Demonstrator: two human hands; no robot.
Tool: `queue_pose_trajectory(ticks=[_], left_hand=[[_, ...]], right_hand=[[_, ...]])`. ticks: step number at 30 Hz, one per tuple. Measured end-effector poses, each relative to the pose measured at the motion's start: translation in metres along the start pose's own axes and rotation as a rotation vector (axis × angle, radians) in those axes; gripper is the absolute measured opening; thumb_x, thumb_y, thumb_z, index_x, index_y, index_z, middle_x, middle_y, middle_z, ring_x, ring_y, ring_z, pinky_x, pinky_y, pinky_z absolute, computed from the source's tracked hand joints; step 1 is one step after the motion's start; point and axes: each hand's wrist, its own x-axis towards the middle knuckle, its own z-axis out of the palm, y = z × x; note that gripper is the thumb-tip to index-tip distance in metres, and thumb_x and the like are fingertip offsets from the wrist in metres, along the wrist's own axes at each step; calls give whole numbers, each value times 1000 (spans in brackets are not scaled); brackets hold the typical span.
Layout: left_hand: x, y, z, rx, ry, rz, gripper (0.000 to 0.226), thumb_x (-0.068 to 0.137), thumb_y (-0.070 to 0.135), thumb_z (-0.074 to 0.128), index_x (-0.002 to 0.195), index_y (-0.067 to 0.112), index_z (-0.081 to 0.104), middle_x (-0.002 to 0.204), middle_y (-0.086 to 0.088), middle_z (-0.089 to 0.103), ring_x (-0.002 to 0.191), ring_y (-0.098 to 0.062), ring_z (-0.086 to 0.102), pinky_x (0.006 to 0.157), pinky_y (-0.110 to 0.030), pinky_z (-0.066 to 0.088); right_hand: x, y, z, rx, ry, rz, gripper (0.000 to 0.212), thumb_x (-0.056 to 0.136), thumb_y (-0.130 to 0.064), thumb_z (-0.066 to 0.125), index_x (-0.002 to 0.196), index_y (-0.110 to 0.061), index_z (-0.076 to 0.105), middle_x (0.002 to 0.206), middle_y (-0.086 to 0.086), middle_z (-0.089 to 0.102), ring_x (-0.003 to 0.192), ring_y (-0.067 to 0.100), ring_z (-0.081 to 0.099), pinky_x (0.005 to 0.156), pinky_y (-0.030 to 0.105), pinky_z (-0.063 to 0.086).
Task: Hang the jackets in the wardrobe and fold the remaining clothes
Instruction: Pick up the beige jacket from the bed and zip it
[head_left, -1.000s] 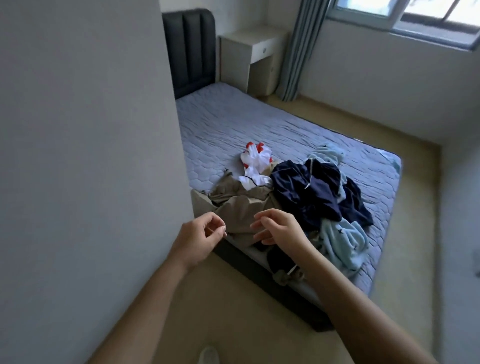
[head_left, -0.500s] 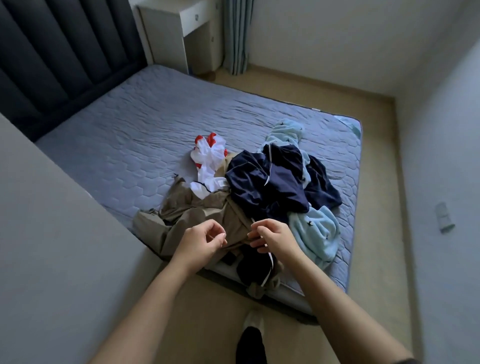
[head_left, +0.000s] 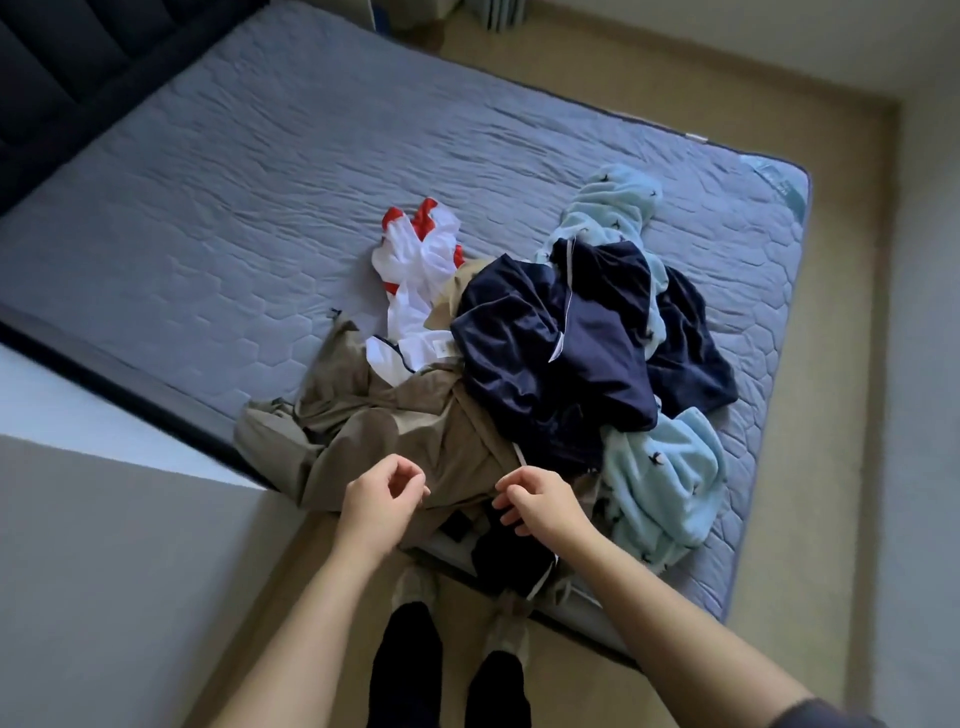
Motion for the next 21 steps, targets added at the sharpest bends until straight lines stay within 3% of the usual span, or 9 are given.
queue_pose_trajectory(ticks=[8,10,12,15,17,21], left_hand=[[79,-65,10,-27,-12,-204,18,84,20,64,71,33,63,71,14,71,73,-12,66,73,-40,57],[102,-89,8,-5,0,-276,18,83,19,65,69,30,63,70,11,70,75,-18,66,73,-37,55],[128,-111,6,53,-18,-298,18,83,19,65,71,31,62,72,11,67,78,-20,64,69,-29,48],[172,-136,-1,142,-80,-276,14,85,17,63,94,27,66,96,10,67,97,-17,61,81,-25,43],[206,-150,-7,264,-122,-219,27,87,18,61,114,22,63,116,4,62,110,-19,56,93,-30,43],[262,-169,-10,370,-157,-24,41,85,16,62,126,18,57,127,1,56,121,-20,49,101,-33,39]], right_hand=[[85,15,45,-92,23,64,25,85,-12,45,84,-26,66,83,-8,71,78,12,67,75,35,58],[110,14,62,-184,12,54,23,86,-16,48,91,-28,66,95,-10,69,88,11,64,80,34,55],[137,13,79,-280,1,32,30,87,-16,51,112,-26,63,115,-8,63,106,13,59,91,31,49],[178,8,103,-403,6,-51,55,84,-14,57,136,-25,46,143,-3,41,132,17,40,105,32,38],[207,2,118,-520,44,-124,72,82,-16,61,145,-31,31,156,-1,22,144,22,20,111,38,31],[267,-1,135,-996,69,-313,105,79,-18,66,149,-42,-9,161,3,-10,148,31,-8,116,53,11]])
